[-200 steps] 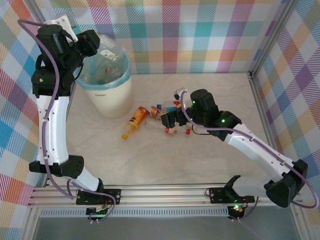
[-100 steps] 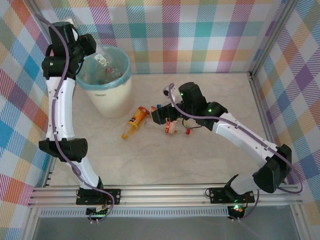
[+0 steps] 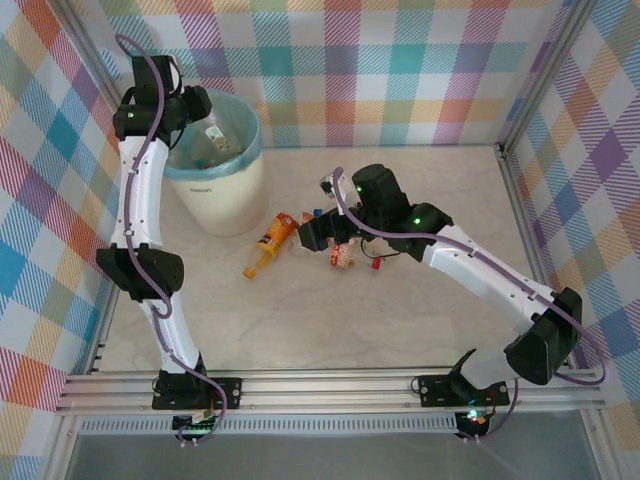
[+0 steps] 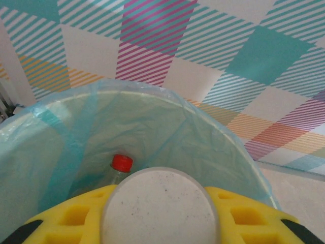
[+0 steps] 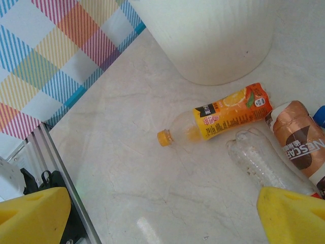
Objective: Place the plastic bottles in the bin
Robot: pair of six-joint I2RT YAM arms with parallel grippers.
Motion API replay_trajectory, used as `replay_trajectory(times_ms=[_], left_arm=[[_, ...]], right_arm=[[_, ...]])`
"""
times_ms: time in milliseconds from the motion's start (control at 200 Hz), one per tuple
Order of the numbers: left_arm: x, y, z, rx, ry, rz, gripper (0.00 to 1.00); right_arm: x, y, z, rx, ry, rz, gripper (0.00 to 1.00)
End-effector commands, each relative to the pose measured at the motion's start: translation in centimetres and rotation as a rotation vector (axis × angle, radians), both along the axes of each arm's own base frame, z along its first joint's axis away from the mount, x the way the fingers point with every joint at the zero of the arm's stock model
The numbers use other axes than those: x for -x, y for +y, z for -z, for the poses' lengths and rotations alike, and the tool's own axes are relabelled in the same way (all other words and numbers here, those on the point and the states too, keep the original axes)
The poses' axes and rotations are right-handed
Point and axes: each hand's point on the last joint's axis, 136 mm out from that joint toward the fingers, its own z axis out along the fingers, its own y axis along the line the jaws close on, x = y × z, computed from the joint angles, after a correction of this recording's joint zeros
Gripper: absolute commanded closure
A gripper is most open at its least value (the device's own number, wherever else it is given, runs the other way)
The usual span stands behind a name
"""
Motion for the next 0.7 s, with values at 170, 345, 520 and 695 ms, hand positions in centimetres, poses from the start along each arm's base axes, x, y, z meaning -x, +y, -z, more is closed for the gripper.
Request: replay_trajectory(times_ms=[170, 345, 520, 695], left_arm=[[-2.1, 1.4, 1.8, 0.152, 0.014, -0.028, 0.99], [-2.5, 2.2, 3.4, 0.22, 0.055, -0.048, 0.79], [-2.3, 2.3, 2.6, 0.222, 0.035, -0.051, 0.38], [-1.7, 2.5, 1.5, 0.204, 0.016, -0.053, 0.31]], right_arm=[[0.4, 0.2, -0.1, -0.001, 0.008, -0.01, 0.05], [0.4, 0.1, 0.1, 0.003, 0.013, -0.006, 0.05], [0.4, 0.1, 0.0, 0.003, 0.013, -0.006, 0.05], [0.5, 0.1, 0.1, 0.006, 0.015, -0.006, 0.05]])
